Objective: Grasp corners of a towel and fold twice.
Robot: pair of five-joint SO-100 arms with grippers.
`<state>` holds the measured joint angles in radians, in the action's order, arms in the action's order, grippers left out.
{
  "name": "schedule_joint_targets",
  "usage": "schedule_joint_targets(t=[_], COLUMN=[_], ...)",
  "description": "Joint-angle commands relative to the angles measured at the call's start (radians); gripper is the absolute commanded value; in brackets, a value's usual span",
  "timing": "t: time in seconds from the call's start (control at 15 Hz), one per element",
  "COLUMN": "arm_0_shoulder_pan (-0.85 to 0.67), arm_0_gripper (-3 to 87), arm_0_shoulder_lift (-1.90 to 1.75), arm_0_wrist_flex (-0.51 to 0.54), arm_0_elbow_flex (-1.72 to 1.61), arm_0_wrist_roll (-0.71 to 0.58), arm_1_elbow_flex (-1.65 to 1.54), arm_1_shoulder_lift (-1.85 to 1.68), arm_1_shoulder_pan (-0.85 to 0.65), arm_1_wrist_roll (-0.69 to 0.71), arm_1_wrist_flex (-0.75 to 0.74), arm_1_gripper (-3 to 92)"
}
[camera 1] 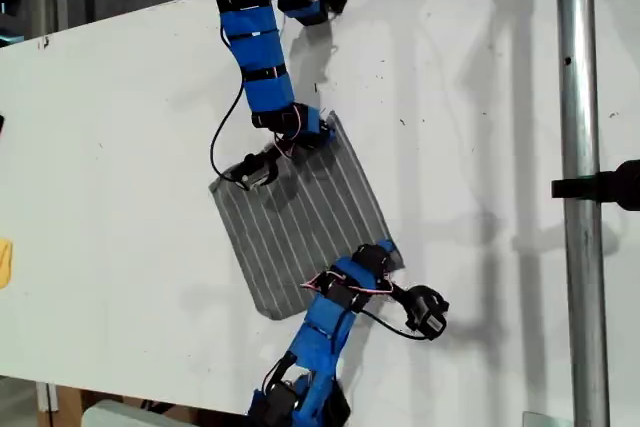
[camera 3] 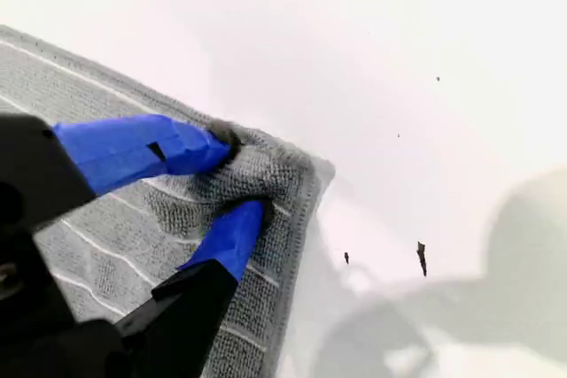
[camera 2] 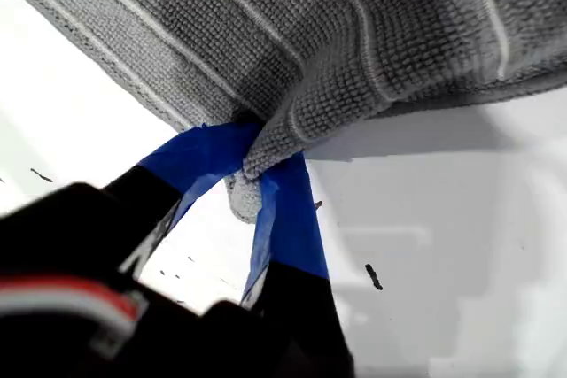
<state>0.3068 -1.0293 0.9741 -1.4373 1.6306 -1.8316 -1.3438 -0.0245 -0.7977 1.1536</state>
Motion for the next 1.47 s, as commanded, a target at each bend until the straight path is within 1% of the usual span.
schedule_joint_targets(t=[0.0,0.07,0.13,0.2,0.33,0.47,0.53,0.67,0.73,0.8,0.87,0.93,1.07,1.2,1.27,1.4], arm_0_shoulder_pan=[0.015,0.017,0.015,0.009,0.006,0.02,0.031,0.051,0.052,0.037,0.008,-0.031,-0.135,-0.262,-0.341,-0.488], arm_0_gripper=[0.4,-3.0,-3.0,-3.0,-2.9,-2.9,-2.9,-2.9,-2.9,-2.9,-2.9,-2.9,-2.9,-2.9,-2.9,-2.9], arm_0_shoulder_lift=[0.006,0.003,-0.002,-0.002,0.002,0.005,-0.002,-0.035,-0.046,-0.048,-0.048,-0.057,-0.095,-0.138,-0.175,-0.227], arm_0_wrist_flex=[-0.095,-0.095,-0.071,-0.015,0.138,0.278,0.322,0.331,0.327,0.337,0.382,0.426,0.554,0.672,0.687,0.703], arm_0_elbow_flex=[-0.021,-0.012,0.015,0.067,0.23,0.417,0.482,0.518,0.518,0.512,0.509,0.509,0.508,0.499,0.453,0.411], arm_0_wrist_roll=[0.009,0.012,0.011,0.006,-0.008,-0.04,-0.046,-0.052,-0.054,-0.051,-0.038,-0.06,-0.104,-0.179,-0.23,-0.339], arm_1_elbow_flex=[0.031,0.032,0.032,0.031,0.026,0.023,0.023,0.026,0.029,0.051,0.069,0.104,0.198,0.373,0.508,0.761], arm_1_shoulder_lift=[-0.017,-0.02,-0.028,-0.04,-0.095,-0.202,-0.279,-0.434,-0.471,-0.476,-0.472,-0.459,-0.364,-0.164,-0.048,0.104], arm_1_shoulder_pan=[0.003,0.003,0.003,0.008,0.043,0.118,0.167,0.256,0.27,0.249,0.193,0.12,-0.055,-0.209,-0.267,-0.36], arm_1_wrist_roll=[0.002,0.002,0.002,-0.003,-0.032,-0.097,-0.138,-0.202,-0.21,-0.192,-0.146,-0.08,0.074,0.213,0.276,0.339], arm_1_wrist_flex=[0.017,0.017,0.02,0.026,0.051,0.107,0.138,0.172,0.166,0.164,0.152,0.141,0.114,0.074,0.067,0.071], arm_1_gripper=[-0.3,-0.3,-0.3,-0.3,-0.3,-0.3,-0.3,-0.3,-0.3,-0.3,-0.3,-0.3,-0.3,-0.3,-0.3,-0.3])
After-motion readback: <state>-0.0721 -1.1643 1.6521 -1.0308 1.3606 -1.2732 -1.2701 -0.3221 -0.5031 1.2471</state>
